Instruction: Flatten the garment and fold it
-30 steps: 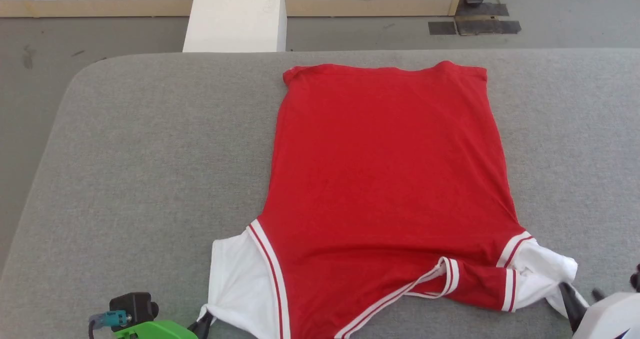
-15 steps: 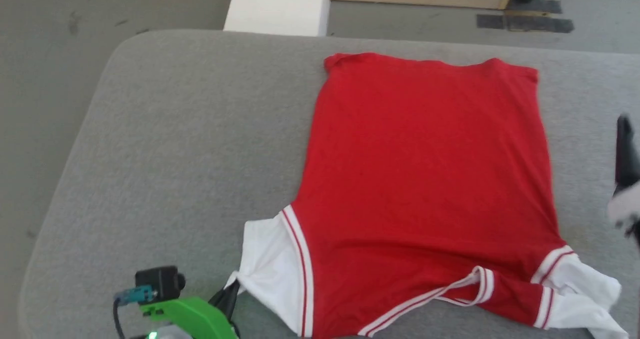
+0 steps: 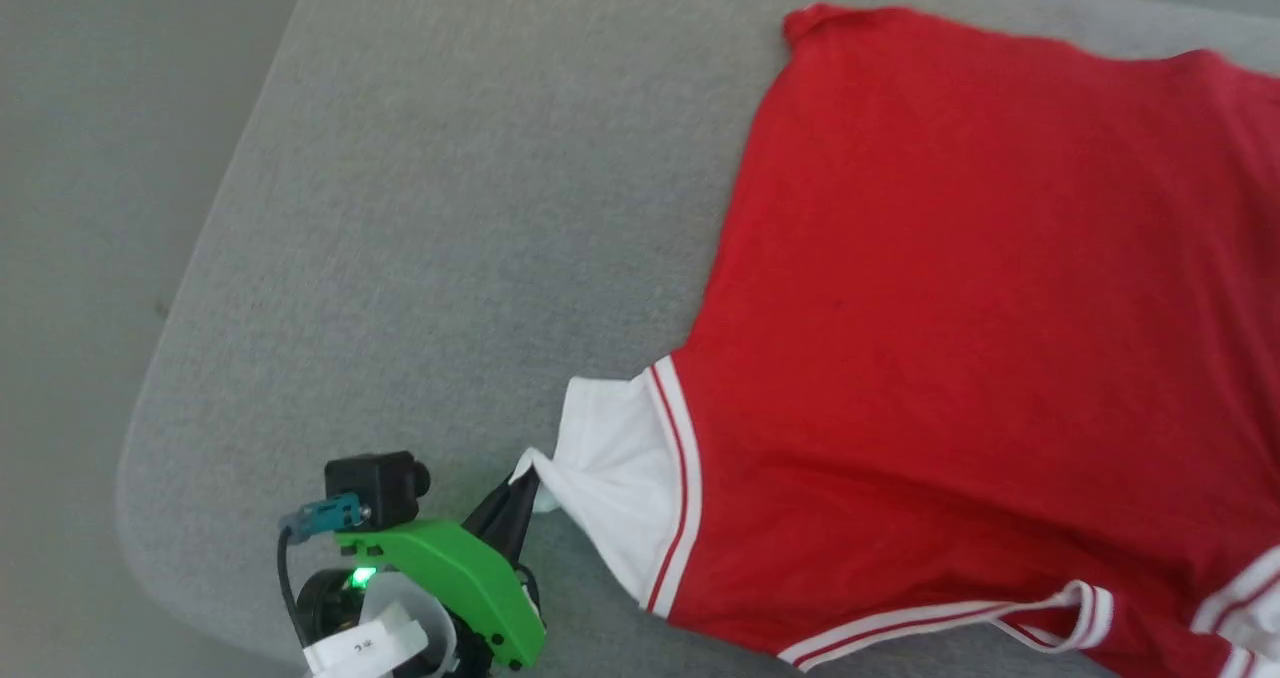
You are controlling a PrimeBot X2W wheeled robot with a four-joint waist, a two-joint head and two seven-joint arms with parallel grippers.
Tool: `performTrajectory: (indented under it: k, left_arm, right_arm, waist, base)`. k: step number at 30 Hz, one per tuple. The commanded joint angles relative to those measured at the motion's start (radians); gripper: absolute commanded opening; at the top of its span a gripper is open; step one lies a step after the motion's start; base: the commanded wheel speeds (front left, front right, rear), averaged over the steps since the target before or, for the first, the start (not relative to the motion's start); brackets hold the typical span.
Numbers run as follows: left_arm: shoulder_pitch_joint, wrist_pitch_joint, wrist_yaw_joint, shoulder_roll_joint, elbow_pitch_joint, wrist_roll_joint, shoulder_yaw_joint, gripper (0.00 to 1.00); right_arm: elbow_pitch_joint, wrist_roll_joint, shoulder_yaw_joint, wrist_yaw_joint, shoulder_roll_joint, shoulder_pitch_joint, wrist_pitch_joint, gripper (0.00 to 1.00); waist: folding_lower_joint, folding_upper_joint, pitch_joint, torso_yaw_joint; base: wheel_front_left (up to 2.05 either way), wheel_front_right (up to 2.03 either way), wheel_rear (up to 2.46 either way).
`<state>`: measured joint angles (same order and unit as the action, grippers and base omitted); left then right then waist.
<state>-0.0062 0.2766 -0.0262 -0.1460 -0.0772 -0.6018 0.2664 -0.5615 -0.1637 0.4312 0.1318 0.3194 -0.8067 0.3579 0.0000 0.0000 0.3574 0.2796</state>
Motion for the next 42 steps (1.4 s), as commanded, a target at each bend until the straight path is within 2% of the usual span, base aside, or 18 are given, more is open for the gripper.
performTrajectory:
  k: [1, 7, 10, 11, 12, 13, 14, 16, 18, 21, 22, 23, 25, 27, 31, 37, 42]
  left_arm:
    - [-0.022, -0.010, 0.002, 0.004, -0.009, 0.015, 0.004, 0.00]
    - [-0.042, -0.021, 0.006, 0.021, -0.037, 0.025, 0.033, 0.00]
    - [-0.048, -0.029, 0.011, 0.025, -0.040, 0.023, 0.039, 0.00]
    - [-0.049, -0.031, 0.013, 0.025, -0.039, 0.023, 0.040, 0.00]
    - [-0.049, -0.033, 0.013, 0.026, -0.036, 0.022, 0.041, 0.00]
    - [-0.049, -0.035, 0.014, 0.026, -0.032, 0.021, 0.041, 0.00]
    - [-0.049, -0.037, 0.014, 0.027, -0.029, 0.020, 0.041, 0.00]
    - [-0.048, -0.041, 0.014, 0.027, -0.022, 0.018, 0.041, 0.00]
    - [-0.047, -0.042, 0.013, 0.027, -0.014, 0.016, 0.040, 0.00]
    - [-0.046, -0.046, 0.011, 0.025, -0.004, 0.014, 0.037, 0.00]
    - [-0.045, -0.047, 0.010, 0.024, -0.001, 0.013, 0.036, 0.00]
    - [-0.036, -0.047, 0.004, 0.017, 0.008, 0.013, 0.031, 0.00]
    - [-0.027, -0.045, 0.000, 0.010, 0.012, 0.013, 0.027, 0.00]
    - [-0.014, -0.043, -0.005, 0.003, 0.012, 0.011, 0.021, 0.00]
    - [0.015, -0.030, -0.015, -0.017, 0.008, 0.004, 0.008, 0.00]
    - [0.066, -0.010, -0.034, -0.050, -0.011, -0.006, -0.016, 0.00]
    - [0.102, 0.011, -0.050, -0.073, -0.042, -0.008, -0.026, 0.00]
  right_arm:
    - [-0.022, 0.033, 0.019, -0.001, 0.011, -0.033, 0.045, 1.00]
    - [-0.055, 0.179, 0.102, -0.001, 0.033, -0.120, 0.237, 1.00]
    - [-0.036, 0.252, 0.141, -0.001, 0.018, -0.130, 0.317, 1.00]
    - [-0.022, 0.278, 0.153, -0.001, 0.005, -0.129, 0.346, 0.93]
    - [-0.011, 0.295, 0.163, -0.001, -0.005, -0.129, 0.371, 0.84]
    - [0.002, 0.315, 0.170, -0.001, -0.013, -0.127, 0.404, 0.66]
    - [0.013, 0.327, 0.170, -0.001, -0.015, -0.126, 0.430, 0.42]
    - [0.034, 0.347, 0.143, -0.001, 0.004, -0.121, 0.469, 0.00]
    - [0.040, 0.336, 0.120, -0.001, 0.028, -0.117, 0.482, 0.00]
    - [0.038, 0.289, 0.070, -0.001, 0.078, -0.099, 0.413, 0.00]
    - [0.048, 0.276, 0.054, -0.001, 0.079, -0.072, 0.367, 0.00]
    - [0.095, 0.221, 0.021, -0.001, 0.073, 0.028, 0.182, 0.00]
    - [0.123, 0.181, 0.014, -0.001, 0.065, 0.099, 0.067, 0.00]
    - [0.146, 0.140, 0.012, -0.001, 0.052, 0.178, -0.028, 0.00]
    - [0.192, 0.083, 0.058, -0.001, 0.006, 0.338, -0.142, 0.00]
    - [0.280, 0.000, 0.161, -0.001, -0.112, 0.541, -0.175, 0.00]
    - [0.368, -0.008, 0.227, -0.001, -0.212, 0.675, -0.078, 0.00]
  waist:
    - [0.0000, 0.0000, 0.097, 0.087]
    - [0.0000, 0.0000, 0.154, 0.123]
    - [0.0000, 0.0000, 0.166, 0.131]
    - [0.0000, 0.0000, 0.168, 0.133]
    - [0.0000, 0.0000, 0.169, 0.134]
    - [0.0000, 0.0000, 0.170, 0.135]
    - [0.0000, 0.0000, 0.170, 0.135]
    - [0.0000, 0.0000, 0.169, 0.134]
    - [0.0000, 0.0000, 0.163, 0.131]
    - [0.0000, 0.0000, 0.145, 0.125]
    - [0.0000, 0.0000, 0.136, 0.120]
    - [0.0000, 0.0000, 0.093, 0.099]
    - [0.0000, 0.0000, 0.061, 0.080]
    - [0.0000, 0.0000, 0.025, 0.053]
    - [0.0000, 0.0000, -0.045, -0.005]
    - [0.0000, 0.0000, -0.127, -0.106]
    - [0.0000, 0.0000, -0.163, -0.177]
  base:
    - [0.00, 0.00, 0.00]
    - [0.00, 0.00, 0.00]
    - [0.00, 0.00, 0.00]
    - [0.00, 0.00, 0.00]
    - [0.00, 0.00, 0.00]
    - [0.00, 0.00, 0.00]
    - [0.00, 0.00, 0.00]
    - [0.00, 0.00, 0.00]
    - [0.00, 0.00, 0.00]
    - [0.00, 0.00, 0.00]
    - [0.00, 0.00, 0.00]
    - [0.00, 0.00, 0.00]
    - [0.00, 0.00, 0.00]
    - [0.00, 0.00, 0.00]
    - [0.00, 0.00, 0.00]
    - [0.00, 0.00, 0.00]
    - [0.00, 0.00, 0.00]
